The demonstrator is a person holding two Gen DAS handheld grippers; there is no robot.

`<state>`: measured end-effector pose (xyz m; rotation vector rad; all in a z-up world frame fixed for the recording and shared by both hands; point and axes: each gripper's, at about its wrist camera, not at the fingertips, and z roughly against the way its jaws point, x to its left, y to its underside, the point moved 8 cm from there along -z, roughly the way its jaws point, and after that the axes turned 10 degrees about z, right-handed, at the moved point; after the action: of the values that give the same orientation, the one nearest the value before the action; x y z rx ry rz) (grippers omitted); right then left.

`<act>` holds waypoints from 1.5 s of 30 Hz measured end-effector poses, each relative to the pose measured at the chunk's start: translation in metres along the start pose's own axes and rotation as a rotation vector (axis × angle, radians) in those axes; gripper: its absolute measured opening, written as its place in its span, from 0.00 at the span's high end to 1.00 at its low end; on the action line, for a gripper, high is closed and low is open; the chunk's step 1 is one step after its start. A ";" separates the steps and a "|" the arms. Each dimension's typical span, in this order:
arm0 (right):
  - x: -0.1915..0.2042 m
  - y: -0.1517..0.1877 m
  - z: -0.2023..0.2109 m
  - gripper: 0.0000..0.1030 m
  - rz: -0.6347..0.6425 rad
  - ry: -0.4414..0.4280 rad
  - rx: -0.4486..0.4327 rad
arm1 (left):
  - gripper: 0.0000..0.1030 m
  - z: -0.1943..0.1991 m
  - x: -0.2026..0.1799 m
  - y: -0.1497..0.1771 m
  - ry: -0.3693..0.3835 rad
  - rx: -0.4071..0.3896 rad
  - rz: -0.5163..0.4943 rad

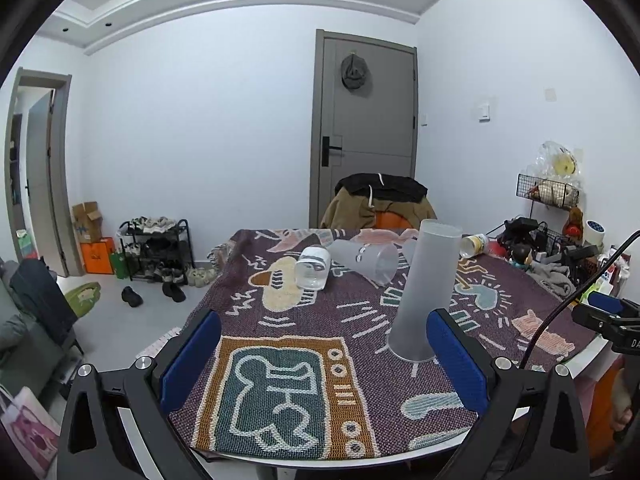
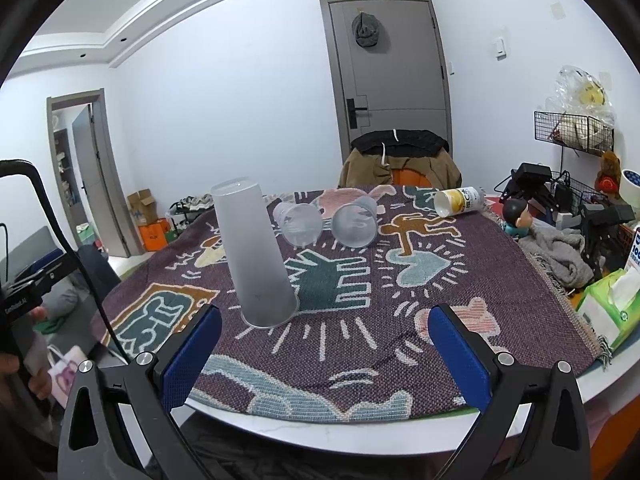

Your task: Flip cup upside down

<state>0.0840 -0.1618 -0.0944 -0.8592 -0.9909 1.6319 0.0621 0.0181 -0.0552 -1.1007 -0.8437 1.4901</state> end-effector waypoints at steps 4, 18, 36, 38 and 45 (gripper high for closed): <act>0.000 0.000 0.000 0.00 0.001 -0.001 0.000 | 0.00 0.000 0.000 0.000 0.000 0.000 -0.001; 0.000 0.001 -0.001 0.00 -0.003 -0.003 0.007 | 0.00 -0.002 0.001 0.003 0.000 0.017 0.005; -0.001 0.002 -0.003 0.00 -0.006 0.001 0.009 | 0.00 -0.002 0.002 0.003 -0.014 0.010 0.007; -0.001 0.002 -0.003 0.00 -0.007 0.000 0.009 | 0.00 -0.002 0.002 0.002 -0.019 0.007 0.006; -0.002 0.003 -0.003 0.00 -0.008 0.002 0.012 | 0.00 -0.003 0.002 0.001 -0.020 0.008 0.013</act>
<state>0.0859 -0.1641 -0.0985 -0.8476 -0.9814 1.6289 0.0642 0.0194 -0.0578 -1.0888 -0.8452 1.5157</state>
